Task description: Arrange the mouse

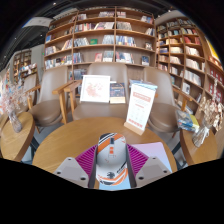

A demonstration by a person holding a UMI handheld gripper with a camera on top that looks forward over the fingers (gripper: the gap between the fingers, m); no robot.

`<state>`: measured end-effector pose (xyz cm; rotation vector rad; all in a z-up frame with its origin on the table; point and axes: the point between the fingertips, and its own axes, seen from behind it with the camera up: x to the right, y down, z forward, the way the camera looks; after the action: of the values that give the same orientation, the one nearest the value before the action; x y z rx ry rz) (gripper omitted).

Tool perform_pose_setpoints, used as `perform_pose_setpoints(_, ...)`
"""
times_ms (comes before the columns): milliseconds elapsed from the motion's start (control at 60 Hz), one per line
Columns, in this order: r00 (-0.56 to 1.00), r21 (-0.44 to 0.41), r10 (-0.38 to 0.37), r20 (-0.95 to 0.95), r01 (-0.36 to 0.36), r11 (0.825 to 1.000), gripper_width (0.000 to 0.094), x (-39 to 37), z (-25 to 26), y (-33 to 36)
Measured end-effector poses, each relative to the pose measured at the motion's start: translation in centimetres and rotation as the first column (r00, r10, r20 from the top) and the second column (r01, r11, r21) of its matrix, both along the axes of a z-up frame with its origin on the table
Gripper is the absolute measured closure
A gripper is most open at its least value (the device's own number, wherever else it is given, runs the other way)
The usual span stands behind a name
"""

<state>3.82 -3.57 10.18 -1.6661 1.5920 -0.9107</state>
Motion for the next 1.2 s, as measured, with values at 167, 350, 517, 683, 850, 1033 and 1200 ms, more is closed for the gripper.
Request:
perform_pose_setpoints(167,0.996,-0.015,-0.07,-0.05,0.069,0.998,0.0468,2.2,-4.8,-7.7)
perform_pose_setpoints(350,0.991,0.045,-0.071,-0.115,0.077,0.996,0.0447,1.7,-10.2,-9.5)
perform_pose_setpoints(517,0.986,0.054,-0.112,-0.121,0.119,0.991,0.0205,0.7,-10.7,-10.0)
perform_pose_setpoints(683,0.986,-0.022,-0.162,-0.046,0.161,0.987,0.0087,-4.0,-4.9,-9.9)
perform_pose_setpoints(850,0.986,-0.034,-0.162,0.026,0.163,0.986,0.008,-12.4,0.3,-7.7)
perform_pose_setpoints(1033,0.99,-0.02,-0.135,0.027,0.136,0.991,0.0082,-21.3,1.8,-4.5)
perform_pose_setpoints(1200,0.994,-0.045,-0.104,0.028,0.105,0.993,0.0081,-26.1,1.4,-2.9)
